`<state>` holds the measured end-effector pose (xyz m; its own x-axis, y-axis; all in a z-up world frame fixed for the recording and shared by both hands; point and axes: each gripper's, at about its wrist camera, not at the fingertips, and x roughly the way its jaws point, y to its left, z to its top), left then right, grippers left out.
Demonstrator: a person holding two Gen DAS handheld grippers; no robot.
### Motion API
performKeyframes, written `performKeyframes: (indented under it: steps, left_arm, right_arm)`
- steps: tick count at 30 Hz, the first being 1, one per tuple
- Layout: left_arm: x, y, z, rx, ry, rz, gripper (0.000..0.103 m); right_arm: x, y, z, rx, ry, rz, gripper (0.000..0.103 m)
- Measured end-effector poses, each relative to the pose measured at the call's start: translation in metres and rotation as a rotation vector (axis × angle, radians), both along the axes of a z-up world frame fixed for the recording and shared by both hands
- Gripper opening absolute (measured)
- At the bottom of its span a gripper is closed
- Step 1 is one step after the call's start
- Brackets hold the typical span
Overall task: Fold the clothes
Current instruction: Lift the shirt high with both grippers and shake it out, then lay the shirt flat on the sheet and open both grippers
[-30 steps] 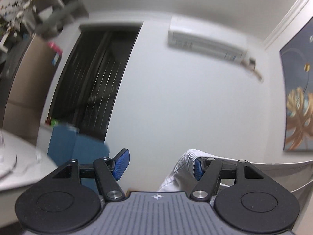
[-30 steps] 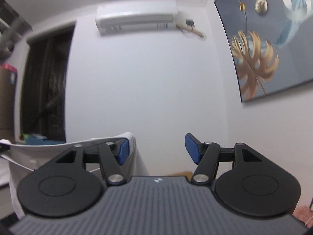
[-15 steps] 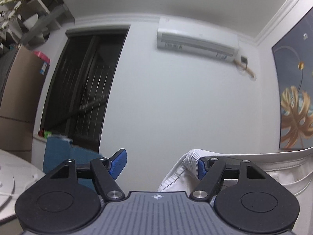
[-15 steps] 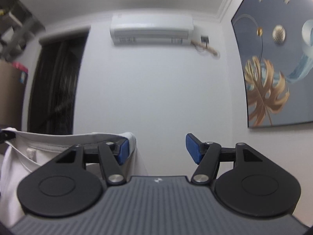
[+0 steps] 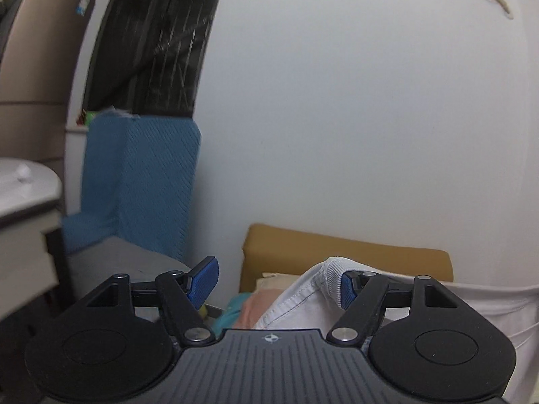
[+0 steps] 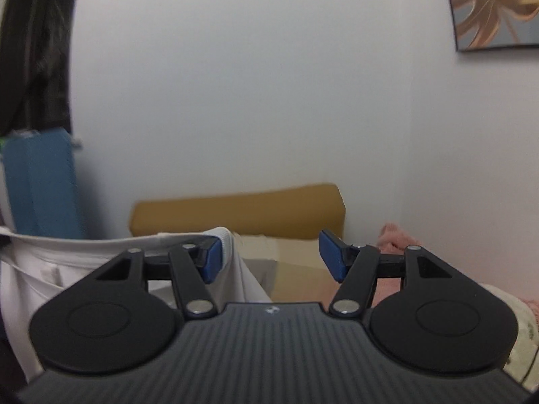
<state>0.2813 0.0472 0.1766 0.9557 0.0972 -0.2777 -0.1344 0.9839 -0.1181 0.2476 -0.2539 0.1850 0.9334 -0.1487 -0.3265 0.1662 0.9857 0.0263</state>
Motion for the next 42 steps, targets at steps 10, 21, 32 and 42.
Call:
performKeyframes:
  steps: [10,21,32,42]
  left_arm:
    - [0.215,0.019,-0.249,0.075,0.252,-0.009,0.073]
    - [0.295,0.031,-0.327,0.036,0.638,-0.171,0.091]
    - [0.19,0.044,-0.252,0.041,0.513,-0.232,0.101]
    - [-0.044,0.034,-0.191,-0.055,0.396,-0.177,0.101]
  right_arm:
    - [0.222,-0.002,-0.235,-0.002,0.142,0.076,0.062]
    - [0.305,0.011,-0.347,0.152,0.513,0.26,0.065]
    - [0.238,0.024,-0.274,0.224,0.397,0.291,0.067]
    - [0.031,0.027,-0.197,0.232,0.27,0.33,0.067]
